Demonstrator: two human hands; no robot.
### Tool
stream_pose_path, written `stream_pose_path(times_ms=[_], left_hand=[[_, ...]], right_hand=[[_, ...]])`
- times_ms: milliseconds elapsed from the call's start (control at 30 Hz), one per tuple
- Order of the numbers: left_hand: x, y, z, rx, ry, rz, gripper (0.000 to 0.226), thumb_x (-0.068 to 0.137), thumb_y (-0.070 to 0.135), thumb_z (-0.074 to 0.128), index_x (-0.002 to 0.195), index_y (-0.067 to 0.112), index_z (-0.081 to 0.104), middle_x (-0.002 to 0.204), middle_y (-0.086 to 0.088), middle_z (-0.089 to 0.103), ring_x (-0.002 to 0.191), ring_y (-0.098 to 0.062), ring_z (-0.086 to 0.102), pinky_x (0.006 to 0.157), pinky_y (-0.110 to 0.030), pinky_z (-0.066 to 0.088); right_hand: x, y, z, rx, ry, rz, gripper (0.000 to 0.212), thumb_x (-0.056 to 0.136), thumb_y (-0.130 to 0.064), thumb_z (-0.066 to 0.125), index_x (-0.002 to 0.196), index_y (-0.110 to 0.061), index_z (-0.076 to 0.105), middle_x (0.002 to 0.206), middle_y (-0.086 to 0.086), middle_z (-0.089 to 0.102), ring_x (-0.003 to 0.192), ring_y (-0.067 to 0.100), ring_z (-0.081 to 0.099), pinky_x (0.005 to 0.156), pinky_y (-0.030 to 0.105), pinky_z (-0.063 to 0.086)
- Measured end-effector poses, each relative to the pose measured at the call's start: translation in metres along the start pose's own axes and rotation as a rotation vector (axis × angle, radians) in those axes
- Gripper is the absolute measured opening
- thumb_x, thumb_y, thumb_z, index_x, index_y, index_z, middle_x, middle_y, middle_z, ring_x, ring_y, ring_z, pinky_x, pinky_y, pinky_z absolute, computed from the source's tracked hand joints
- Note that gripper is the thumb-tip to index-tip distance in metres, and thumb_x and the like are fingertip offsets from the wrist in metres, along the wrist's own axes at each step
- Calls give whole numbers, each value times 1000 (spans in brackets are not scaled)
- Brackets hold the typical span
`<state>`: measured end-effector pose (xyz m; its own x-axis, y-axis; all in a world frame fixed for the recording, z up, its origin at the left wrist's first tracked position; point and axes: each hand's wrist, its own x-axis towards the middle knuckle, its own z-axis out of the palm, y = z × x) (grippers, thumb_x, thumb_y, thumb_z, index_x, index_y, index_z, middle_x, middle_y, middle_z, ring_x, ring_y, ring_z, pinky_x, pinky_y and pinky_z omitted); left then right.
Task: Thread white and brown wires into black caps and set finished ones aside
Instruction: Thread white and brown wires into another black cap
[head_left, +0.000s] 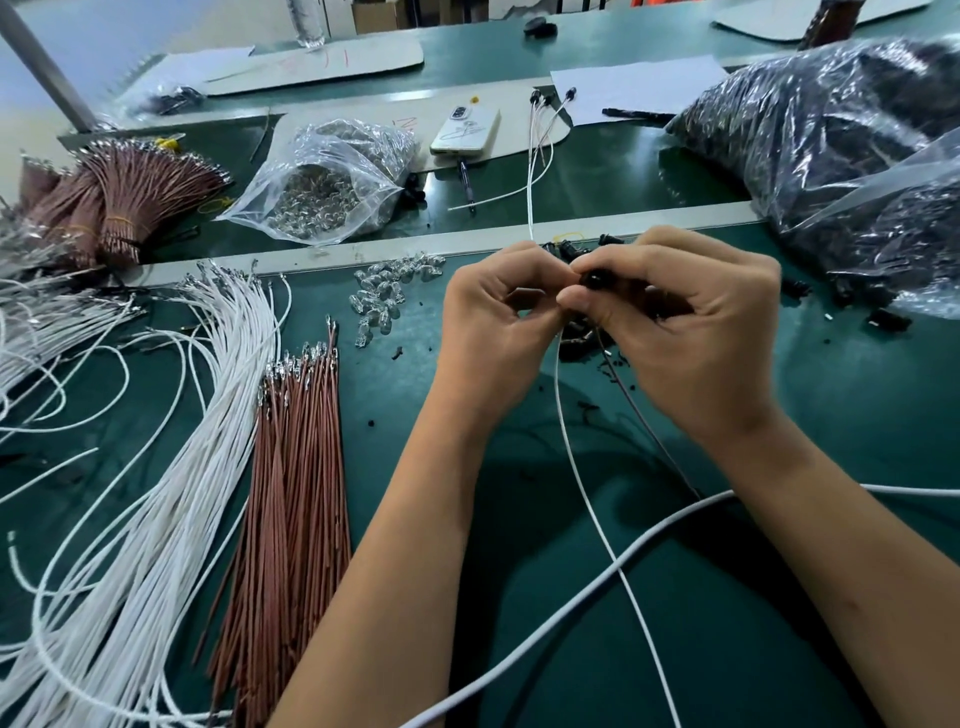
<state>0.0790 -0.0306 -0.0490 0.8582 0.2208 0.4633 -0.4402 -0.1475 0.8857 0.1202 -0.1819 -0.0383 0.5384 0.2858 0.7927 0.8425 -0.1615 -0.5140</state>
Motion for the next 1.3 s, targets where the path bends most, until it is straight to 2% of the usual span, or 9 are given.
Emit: stream_pose_path(times_ms=[133,267,333,533,667,767,900,1100,1300], left_hand=[[1,0,1,-9,-6,26,21,83,-15,67,83,6,70,77,-9,62,74,-21,57,70,-41,47],[1,0,1,-21,-21,27,30,82,-15,68,80,15,68,72,0,60,70,-10,55,68,-28,45],[0,-1,1,-27,-28,16,30,83,-12,70,79,18,67,71,1,61,69,-10,55,68,-29,45],[-4,-2,-1,-2,-60,-47,11,86,-1,73,77,-2,68,71,-19,66,70,-20,60,67,-43,52],[-2,-1,0,11,-6,-21,17,85,-10,72,79,6,68,74,-14,66,71,-20,61,69,-41,53],[0,-2,-1,-17,37,-10,26,81,-18,69,80,8,68,76,-12,63,73,-20,59,70,-42,50],[1,-3,-5,-20,34,-8,20,81,-17,69,81,3,68,76,-10,62,73,-19,58,70,-35,47],[0,3,-4,-63,9,-10,20,84,-13,70,80,7,67,74,-8,60,72,-17,56,70,-36,46],[3,11,-3,-76,23,41,29,85,-16,67,80,12,64,77,-10,60,75,-22,55,71,-45,47]], right_hand=[[0,-2,-2,-30,23,-30,17,87,-15,85,94,-1,81,81,7,70,73,7,62,73,16,46],[-1,-3,-1,-37,24,-46,17,88,-14,85,95,0,80,81,5,68,75,3,60,74,15,45],[-1,-2,-1,-36,17,-43,17,88,-14,85,96,0,80,82,4,68,76,2,61,74,14,45],[-3,2,-1,8,-6,30,16,89,-15,83,95,0,80,80,5,69,69,16,63,66,20,47],[-2,1,1,-1,6,16,17,89,-14,84,97,0,79,80,5,67,68,15,60,65,18,46],[-4,-1,6,7,1,19,21,89,-15,84,104,-1,78,82,9,67,70,20,62,63,29,51],[-4,-2,9,-5,-6,35,23,90,-15,84,108,-2,78,85,11,68,72,21,64,64,38,54],[0,-7,8,-75,16,8,17,93,-13,80,100,2,78,85,7,68,76,10,62,73,17,47],[4,-21,8,-100,72,-106,9,95,-5,76,101,2,77,89,7,68,81,12,64,78,19,49]])
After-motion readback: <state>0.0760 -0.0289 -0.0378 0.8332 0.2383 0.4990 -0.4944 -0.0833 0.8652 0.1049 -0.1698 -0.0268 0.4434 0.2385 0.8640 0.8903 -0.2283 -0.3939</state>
